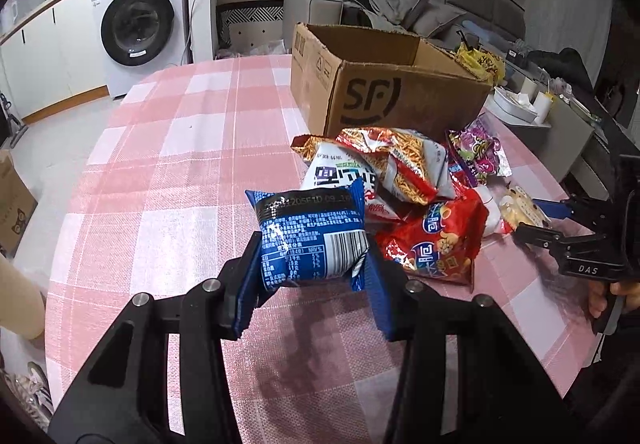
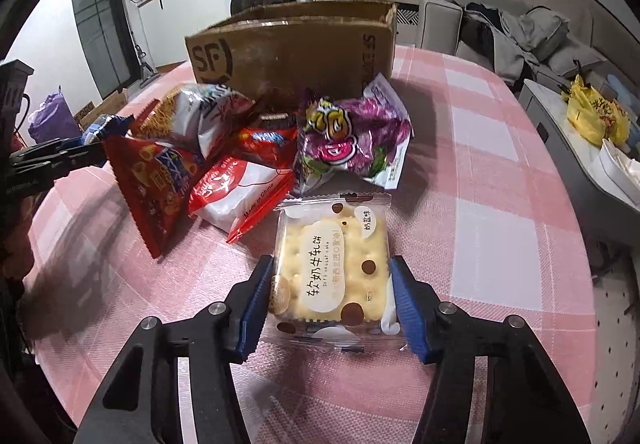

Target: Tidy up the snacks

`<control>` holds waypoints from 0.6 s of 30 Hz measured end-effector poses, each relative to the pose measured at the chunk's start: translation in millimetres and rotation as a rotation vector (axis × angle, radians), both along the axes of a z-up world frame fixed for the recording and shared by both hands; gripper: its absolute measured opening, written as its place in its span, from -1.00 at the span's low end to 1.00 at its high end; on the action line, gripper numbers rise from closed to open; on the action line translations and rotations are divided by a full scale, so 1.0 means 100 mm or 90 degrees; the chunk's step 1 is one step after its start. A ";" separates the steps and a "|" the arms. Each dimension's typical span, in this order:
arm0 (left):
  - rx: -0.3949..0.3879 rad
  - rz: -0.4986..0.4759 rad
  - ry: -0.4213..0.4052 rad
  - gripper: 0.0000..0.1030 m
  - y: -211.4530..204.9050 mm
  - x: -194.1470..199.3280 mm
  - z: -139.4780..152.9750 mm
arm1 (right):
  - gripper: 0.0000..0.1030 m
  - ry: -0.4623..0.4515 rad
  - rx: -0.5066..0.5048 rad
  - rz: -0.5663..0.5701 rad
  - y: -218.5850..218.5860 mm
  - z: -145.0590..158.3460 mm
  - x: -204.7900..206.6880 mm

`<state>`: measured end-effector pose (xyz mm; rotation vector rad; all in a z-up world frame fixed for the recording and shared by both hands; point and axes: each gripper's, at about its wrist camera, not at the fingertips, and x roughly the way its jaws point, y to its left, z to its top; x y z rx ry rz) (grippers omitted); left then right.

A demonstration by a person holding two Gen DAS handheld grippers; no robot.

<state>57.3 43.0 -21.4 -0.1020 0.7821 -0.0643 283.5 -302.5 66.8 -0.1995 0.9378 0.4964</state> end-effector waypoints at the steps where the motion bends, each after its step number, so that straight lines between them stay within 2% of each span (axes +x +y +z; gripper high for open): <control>1: -0.001 0.001 -0.003 -0.15 0.00 -0.01 0.02 | 0.12 -0.004 0.002 -0.001 0.00 0.02 -0.01; 18: -0.008 0.011 -0.067 -0.15 -0.02 -0.18 0.37 | 0.12 -0.074 0.062 -0.010 -0.09 0.46 -0.15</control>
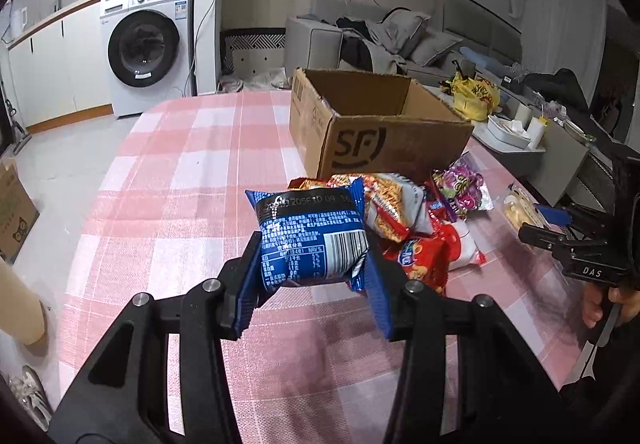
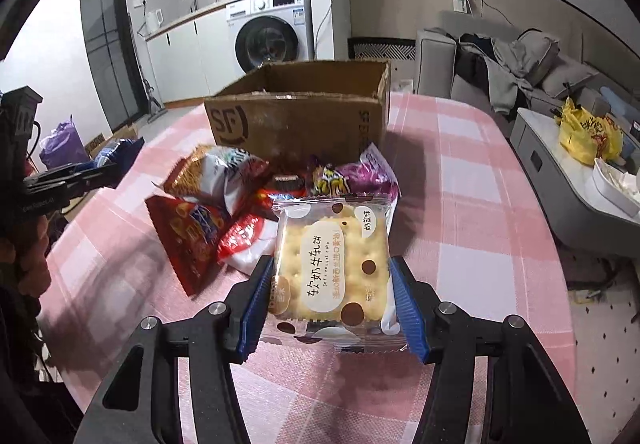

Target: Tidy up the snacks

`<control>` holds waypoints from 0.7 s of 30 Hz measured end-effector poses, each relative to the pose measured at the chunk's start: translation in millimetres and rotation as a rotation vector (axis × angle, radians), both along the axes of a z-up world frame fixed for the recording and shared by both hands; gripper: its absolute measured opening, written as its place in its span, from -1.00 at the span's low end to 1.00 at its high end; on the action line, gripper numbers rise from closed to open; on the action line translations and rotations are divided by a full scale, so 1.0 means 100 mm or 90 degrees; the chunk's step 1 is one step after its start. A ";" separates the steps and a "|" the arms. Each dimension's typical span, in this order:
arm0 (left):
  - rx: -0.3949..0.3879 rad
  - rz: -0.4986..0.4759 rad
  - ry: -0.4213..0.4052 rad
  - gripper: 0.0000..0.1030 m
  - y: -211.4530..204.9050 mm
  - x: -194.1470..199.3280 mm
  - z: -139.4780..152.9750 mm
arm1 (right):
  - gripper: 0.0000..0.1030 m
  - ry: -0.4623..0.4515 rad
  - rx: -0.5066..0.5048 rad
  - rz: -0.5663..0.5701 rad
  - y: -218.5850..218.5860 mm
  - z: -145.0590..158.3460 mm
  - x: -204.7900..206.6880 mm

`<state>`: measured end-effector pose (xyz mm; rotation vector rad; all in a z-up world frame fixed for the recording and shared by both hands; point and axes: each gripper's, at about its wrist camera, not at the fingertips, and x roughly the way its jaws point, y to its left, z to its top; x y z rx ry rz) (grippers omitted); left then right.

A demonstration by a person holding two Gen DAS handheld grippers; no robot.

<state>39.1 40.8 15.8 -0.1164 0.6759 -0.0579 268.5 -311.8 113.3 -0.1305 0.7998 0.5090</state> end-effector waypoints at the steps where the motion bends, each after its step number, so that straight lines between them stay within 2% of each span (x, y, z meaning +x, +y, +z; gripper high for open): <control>1: 0.000 -0.002 -0.005 -0.15 -0.01 -0.02 0.03 | 0.12 -0.004 0.005 -0.001 -0.01 0.02 -0.01; 11: 0.006 -0.012 -0.034 -0.15 -0.11 -0.08 0.22 | 0.13 -0.043 0.046 -0.008 -0.06 0.27 -0.06; 21: 0.002 -0.023 -0.053 -0.15 -0.20 0.08 0.36 | 0.13 -0.078 0.065 -0.004 -0.04 0.51 -0.02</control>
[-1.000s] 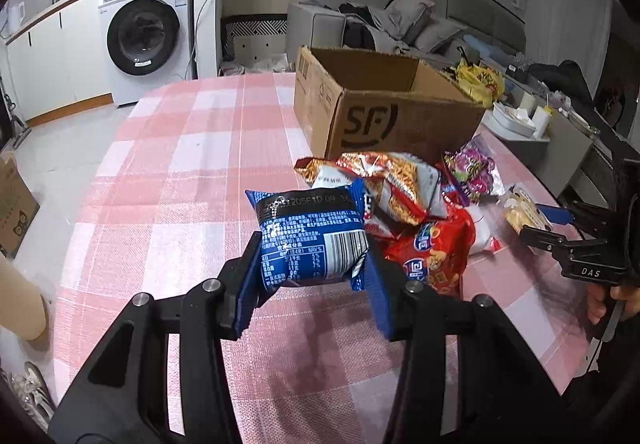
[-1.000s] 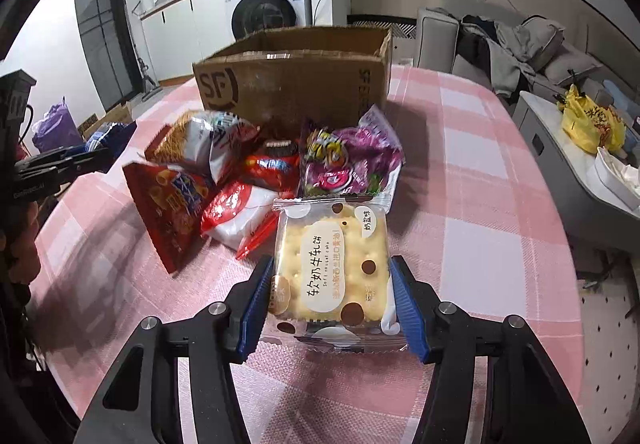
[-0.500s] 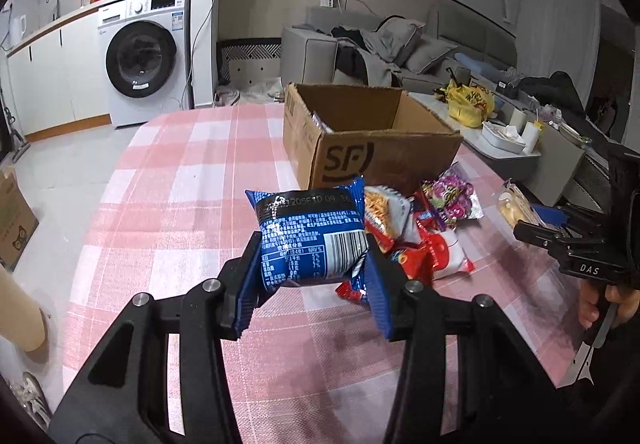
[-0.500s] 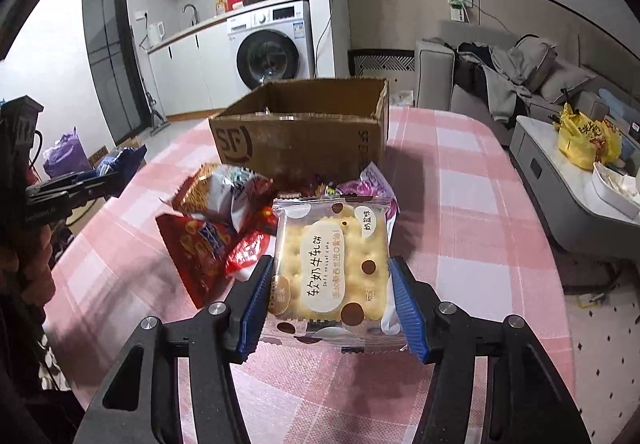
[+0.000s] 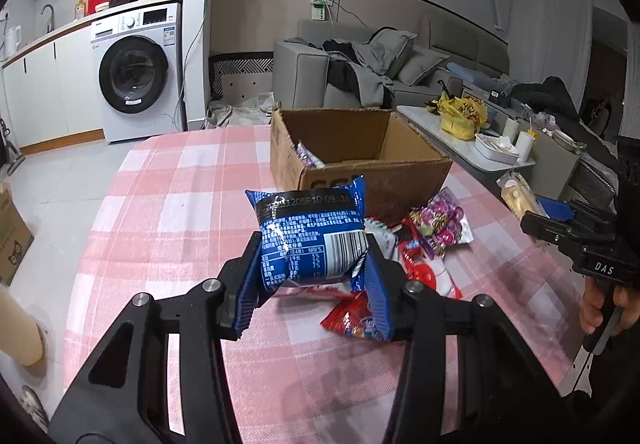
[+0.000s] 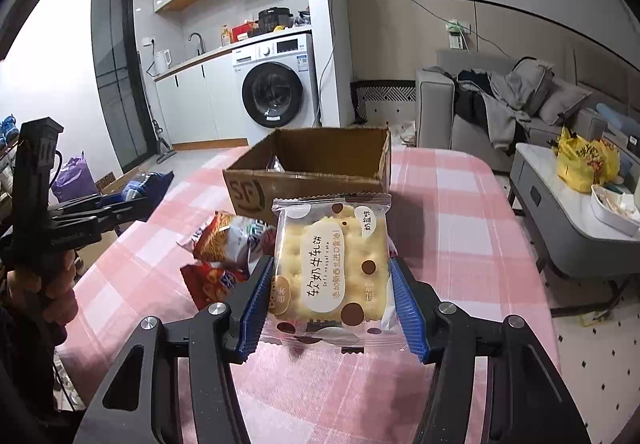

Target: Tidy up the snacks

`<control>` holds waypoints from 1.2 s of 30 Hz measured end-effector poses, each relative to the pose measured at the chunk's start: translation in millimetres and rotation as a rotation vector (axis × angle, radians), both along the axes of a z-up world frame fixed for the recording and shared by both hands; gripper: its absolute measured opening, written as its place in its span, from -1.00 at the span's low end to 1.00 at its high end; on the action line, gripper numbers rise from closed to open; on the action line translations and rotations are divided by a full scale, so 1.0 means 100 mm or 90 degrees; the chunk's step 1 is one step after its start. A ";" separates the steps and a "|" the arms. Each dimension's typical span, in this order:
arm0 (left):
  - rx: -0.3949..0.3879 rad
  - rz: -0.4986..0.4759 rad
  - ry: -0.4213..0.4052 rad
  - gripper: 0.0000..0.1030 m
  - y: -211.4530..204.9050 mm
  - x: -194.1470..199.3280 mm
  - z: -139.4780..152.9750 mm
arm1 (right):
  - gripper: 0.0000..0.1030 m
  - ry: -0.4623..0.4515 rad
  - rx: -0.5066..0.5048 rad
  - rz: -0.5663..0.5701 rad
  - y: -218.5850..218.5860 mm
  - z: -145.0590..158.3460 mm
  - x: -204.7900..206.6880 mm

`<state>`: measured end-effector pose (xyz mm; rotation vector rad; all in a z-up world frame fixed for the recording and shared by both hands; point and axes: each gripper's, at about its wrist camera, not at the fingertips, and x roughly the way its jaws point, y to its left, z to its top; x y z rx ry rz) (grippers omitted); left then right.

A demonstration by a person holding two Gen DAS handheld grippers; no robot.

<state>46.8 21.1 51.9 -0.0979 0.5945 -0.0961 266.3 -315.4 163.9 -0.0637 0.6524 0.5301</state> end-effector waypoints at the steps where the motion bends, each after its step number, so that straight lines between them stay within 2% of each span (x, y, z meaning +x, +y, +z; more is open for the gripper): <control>1: 0.000 -0.001 -0.002 -0.15 -0.01 0.03 0.02 | 0.13 -0.004 0.001 0.001 0.01 0.02 0.01; 18: 0.000 -0.008 -0.025 -0.15 -0.12 0.54 0.27 | 0.13 -0.014 0.033 0.001 0.07 0.15 0.37; 36: 0.003 -0.013 -0.030 -0.15 -0.21 1.17 0.26 | 0.13 -0.025 0.061 0.001 0.31 0.25 0.79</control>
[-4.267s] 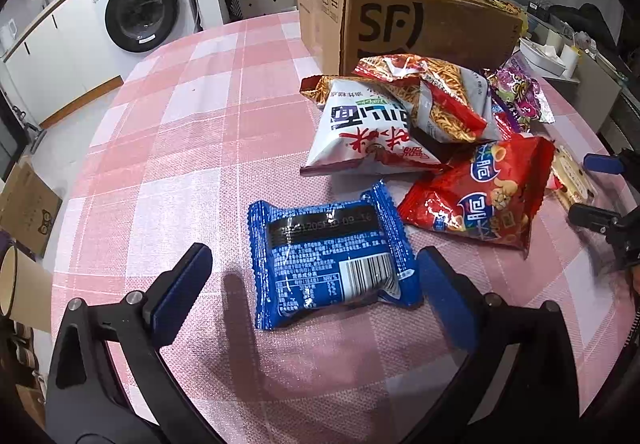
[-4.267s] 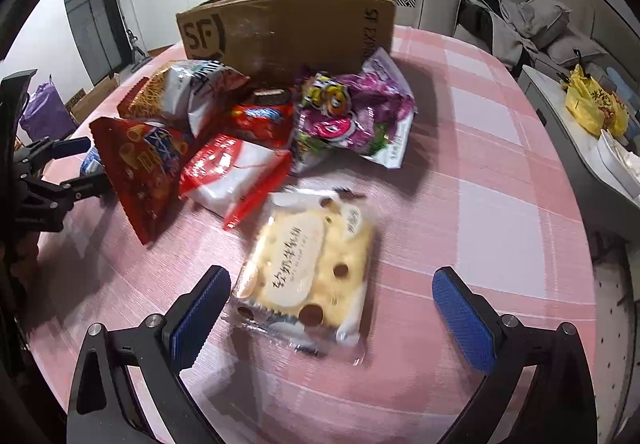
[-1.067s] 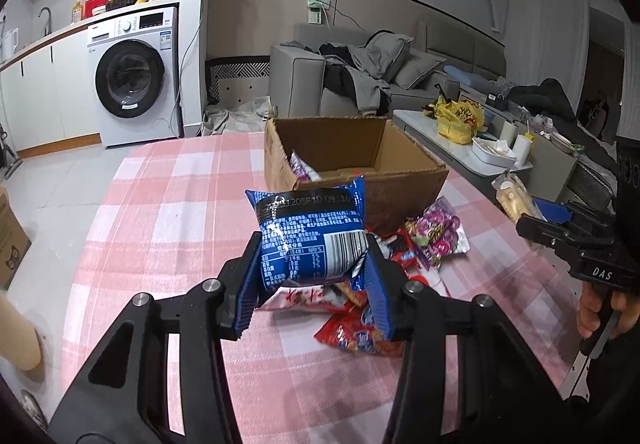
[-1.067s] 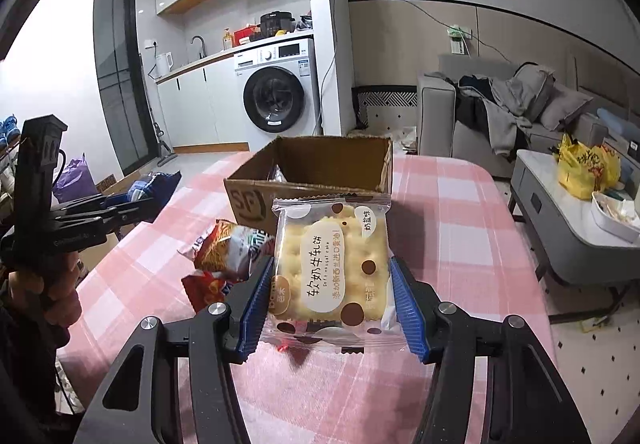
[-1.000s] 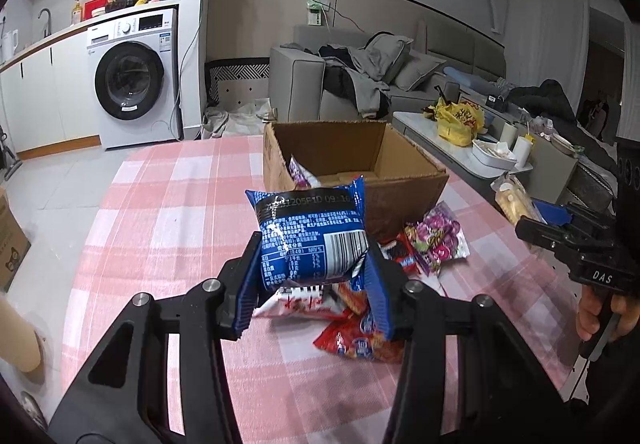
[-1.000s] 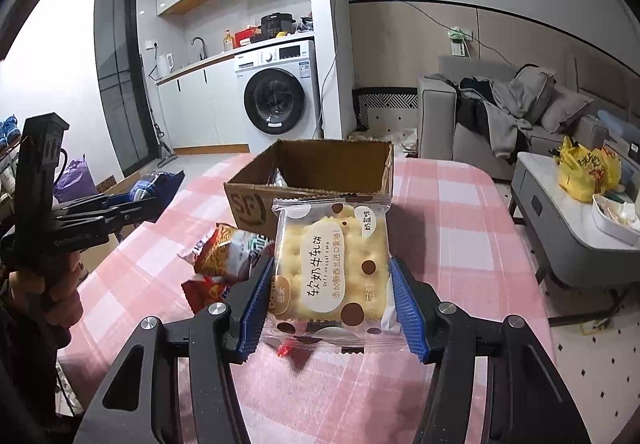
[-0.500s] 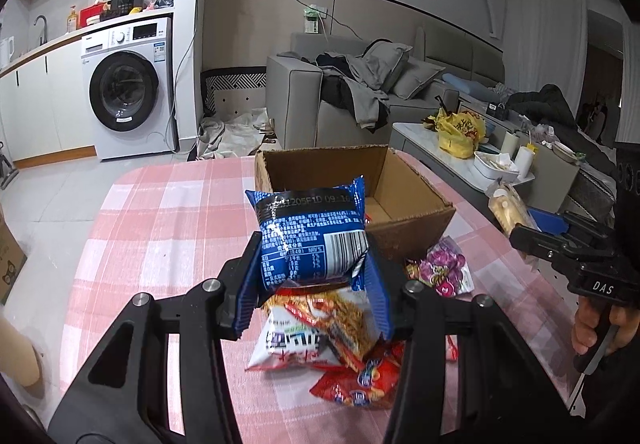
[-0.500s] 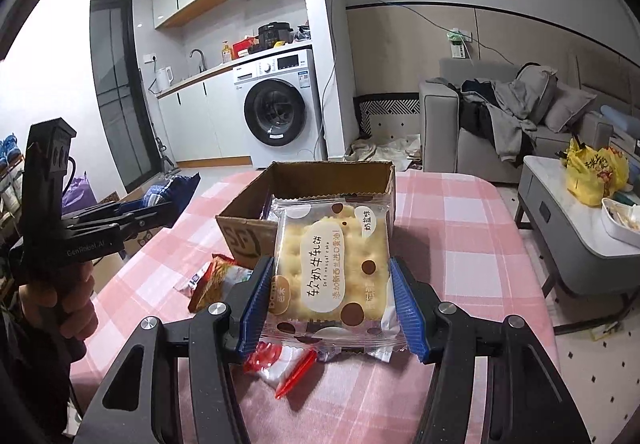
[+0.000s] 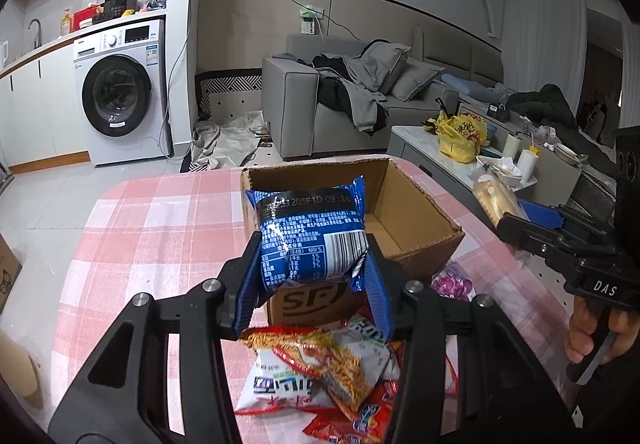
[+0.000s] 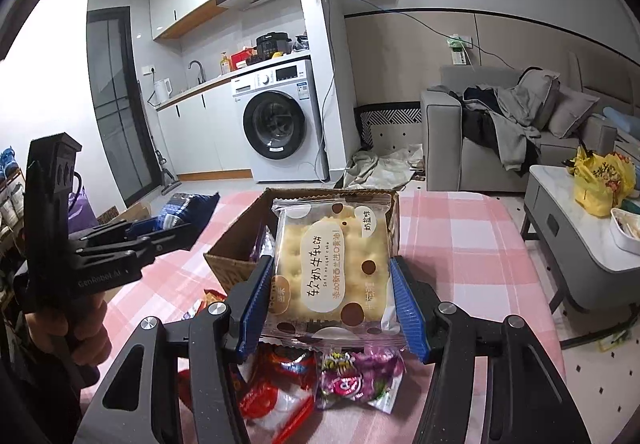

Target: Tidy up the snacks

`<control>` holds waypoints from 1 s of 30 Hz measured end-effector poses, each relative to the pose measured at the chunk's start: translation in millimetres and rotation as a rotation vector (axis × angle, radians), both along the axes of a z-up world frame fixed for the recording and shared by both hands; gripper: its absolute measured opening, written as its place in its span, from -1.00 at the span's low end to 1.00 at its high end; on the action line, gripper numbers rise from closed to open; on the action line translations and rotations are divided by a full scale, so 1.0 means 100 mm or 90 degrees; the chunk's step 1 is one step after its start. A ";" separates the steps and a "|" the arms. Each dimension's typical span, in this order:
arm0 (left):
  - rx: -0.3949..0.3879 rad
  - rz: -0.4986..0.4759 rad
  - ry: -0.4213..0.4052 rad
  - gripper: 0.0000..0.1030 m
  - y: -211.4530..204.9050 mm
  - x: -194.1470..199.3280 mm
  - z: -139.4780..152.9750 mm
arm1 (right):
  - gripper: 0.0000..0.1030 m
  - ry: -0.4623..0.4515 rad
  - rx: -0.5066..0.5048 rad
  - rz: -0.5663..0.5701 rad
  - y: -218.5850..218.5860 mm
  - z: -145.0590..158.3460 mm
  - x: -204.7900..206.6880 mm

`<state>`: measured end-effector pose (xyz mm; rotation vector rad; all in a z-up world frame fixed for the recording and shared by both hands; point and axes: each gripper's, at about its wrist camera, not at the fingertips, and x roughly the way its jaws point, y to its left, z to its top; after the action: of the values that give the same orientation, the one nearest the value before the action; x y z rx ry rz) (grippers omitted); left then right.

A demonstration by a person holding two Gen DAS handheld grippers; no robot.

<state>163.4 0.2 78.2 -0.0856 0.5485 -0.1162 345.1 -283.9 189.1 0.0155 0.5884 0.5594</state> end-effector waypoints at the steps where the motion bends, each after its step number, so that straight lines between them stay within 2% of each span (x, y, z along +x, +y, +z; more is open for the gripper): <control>1: 0.002 0.001 0.000 -0.15 -0.01 0.03 -0.01 | 0.13 0.001 0.002 0.001 0.03 0.00 0.03; 9: 0.013 -0.001 0.006 -0.15 -0.10 0.27 -0.08 | 0.13 0.002 0.012 0.006 0.14 -0.03 0.21; 15: 0.011 -0.002 0.009 -0.15 -0.11 0.45 -0.15 | 0.13 0.024 0.038 0.013 0.18 -0.07 0.38; 30: 0.017 -0.005 0.027 -0.15 -0.13 0.88 -0.39 | 0.13 0.047 0.021 0.019 0.42 -0.21 0.59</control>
<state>251.0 -12.9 39.3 -0.0595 0.5923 -0.1149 404.3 -241.6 168.3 0.0592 0.6525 0.5997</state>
